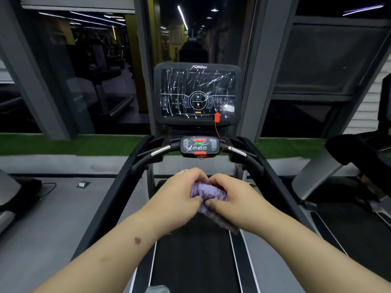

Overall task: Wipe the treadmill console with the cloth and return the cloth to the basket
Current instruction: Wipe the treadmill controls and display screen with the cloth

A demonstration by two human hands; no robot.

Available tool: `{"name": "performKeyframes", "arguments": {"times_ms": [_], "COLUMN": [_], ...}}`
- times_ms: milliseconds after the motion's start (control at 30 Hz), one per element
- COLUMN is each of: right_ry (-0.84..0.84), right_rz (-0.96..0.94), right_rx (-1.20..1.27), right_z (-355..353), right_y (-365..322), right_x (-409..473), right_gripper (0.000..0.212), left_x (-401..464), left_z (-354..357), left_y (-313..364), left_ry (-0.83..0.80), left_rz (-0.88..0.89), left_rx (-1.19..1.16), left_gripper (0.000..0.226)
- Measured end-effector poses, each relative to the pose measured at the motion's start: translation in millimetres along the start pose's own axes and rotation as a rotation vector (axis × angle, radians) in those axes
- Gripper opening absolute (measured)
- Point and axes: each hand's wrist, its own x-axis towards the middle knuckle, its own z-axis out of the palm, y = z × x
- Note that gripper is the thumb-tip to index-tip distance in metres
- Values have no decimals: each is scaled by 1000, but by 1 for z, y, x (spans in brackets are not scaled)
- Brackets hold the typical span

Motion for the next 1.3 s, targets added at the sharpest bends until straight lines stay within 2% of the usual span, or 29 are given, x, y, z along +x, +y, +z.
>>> {"name": "performKeyframes", "arguments": {"times_ms": [100, 300, 500, 767, 900, 1133, 1300], "right_ry": [-27, 37, 101, 86, 105, 254, 305], "right_rz": [6, 51, 112, 157, 186, 132, 168], "right_rx": [-36, -60, -57, 55, 23, 32, -77], "right_z": [2, 9, 7, 5, 9, 12, 24], "right_y": [12, 47, 88, 147, 167, 168, 175], "right_x": [47, 123, 198, 275, 305, 348, 373], "right_gripper": [29, 29, 25, 26, 20, 23, 35], "left_x": [43, 119, 186, 259, 283, 329, 357], "left_z": [3, 7, 14, 28, 36, 37, 31], "left_y": [-27, -69, -111, -160, -185, -233, -270], "left_ry": [-10, 26, 43, 74, 96, 59, -70], "left_rz": [1, 29, -45, -167, -214, -288, -331], "left_rx": [16, 118, 202, 298, 298, 401, 536], "left_gripper": [37, 33, 52, 64, 66, 86, 92]}}
